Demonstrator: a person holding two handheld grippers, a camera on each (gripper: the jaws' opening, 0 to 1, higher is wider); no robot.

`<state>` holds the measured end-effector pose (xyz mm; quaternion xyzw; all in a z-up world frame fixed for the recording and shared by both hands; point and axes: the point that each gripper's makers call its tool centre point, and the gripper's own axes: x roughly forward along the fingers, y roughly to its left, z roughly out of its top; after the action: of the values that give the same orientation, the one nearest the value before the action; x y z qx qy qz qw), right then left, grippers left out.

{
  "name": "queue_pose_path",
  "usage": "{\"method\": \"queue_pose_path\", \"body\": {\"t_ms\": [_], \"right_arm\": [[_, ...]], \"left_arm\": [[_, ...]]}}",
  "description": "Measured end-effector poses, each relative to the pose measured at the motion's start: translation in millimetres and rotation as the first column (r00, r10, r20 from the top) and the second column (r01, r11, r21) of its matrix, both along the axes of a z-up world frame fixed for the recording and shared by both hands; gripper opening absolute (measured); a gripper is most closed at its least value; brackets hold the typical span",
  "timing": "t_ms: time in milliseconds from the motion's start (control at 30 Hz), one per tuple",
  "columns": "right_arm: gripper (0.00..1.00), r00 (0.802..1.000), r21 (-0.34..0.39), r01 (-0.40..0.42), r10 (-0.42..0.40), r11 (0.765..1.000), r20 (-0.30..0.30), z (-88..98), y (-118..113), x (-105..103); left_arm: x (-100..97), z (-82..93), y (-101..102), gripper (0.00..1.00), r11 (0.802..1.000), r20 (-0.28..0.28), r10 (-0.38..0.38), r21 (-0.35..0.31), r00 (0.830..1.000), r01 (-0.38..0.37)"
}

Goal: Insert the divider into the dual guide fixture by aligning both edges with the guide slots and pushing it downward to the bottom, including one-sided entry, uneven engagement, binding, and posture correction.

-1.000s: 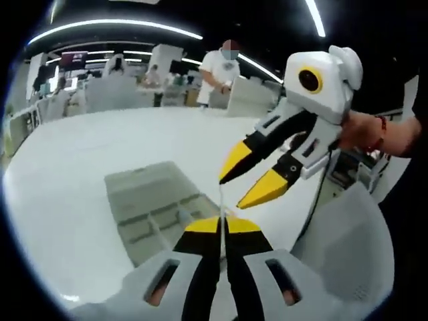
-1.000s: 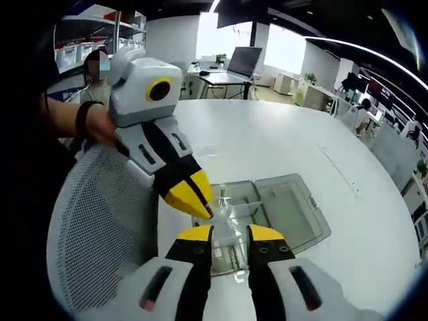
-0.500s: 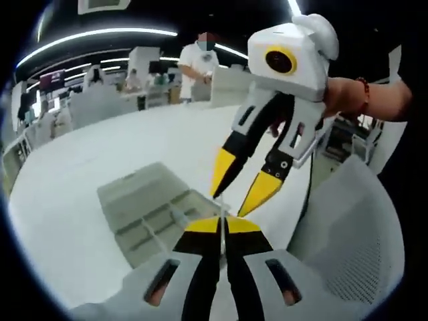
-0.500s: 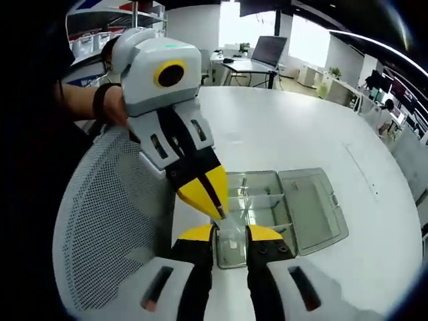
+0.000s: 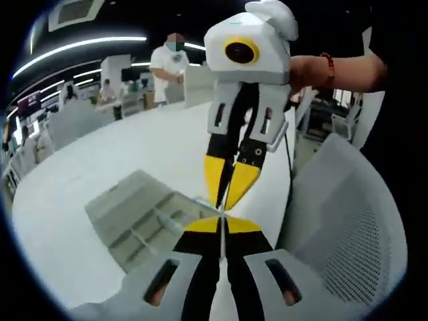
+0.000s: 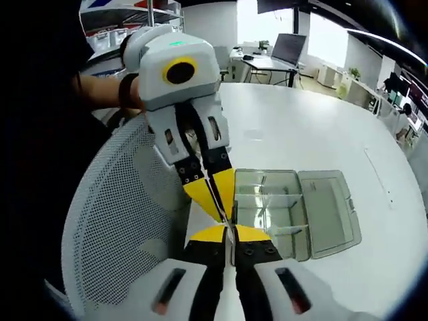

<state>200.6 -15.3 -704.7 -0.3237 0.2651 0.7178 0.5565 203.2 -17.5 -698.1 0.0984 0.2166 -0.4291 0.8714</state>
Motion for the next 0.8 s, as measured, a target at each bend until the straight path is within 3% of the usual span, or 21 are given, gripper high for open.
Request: {"method": "queue_pose_path", "body": {"t_ms": [467, 700, 800], "right_arm": [[0.00, 0.995, -0.057, -0.092, 0.093, 0.994, 0.022, -7.1, -4, -8], [0.00, 0.991, -0.063, -0.116, 0.120, 0.991, 0.052, -2.2, 0, -6], [0.00, 0.997, -0.066, -0.066, 0.068, 0.996, 0.026, 2.9, 3, -3]], "left_arm": [[-6.3, 8.1, -8, 0.00, 0.998, 0.027, -0.069, 0.002, 0.997, 0.069], [-2.2, 7.9, 0, 0.01, 0.999, 0.029, -0.031, 0.006, 0.999, 0.031], [1.7, 8.6, 5, 0.03, 1.000, 0.027, 0.005, -0.006, 1.000, -0.005]]}}
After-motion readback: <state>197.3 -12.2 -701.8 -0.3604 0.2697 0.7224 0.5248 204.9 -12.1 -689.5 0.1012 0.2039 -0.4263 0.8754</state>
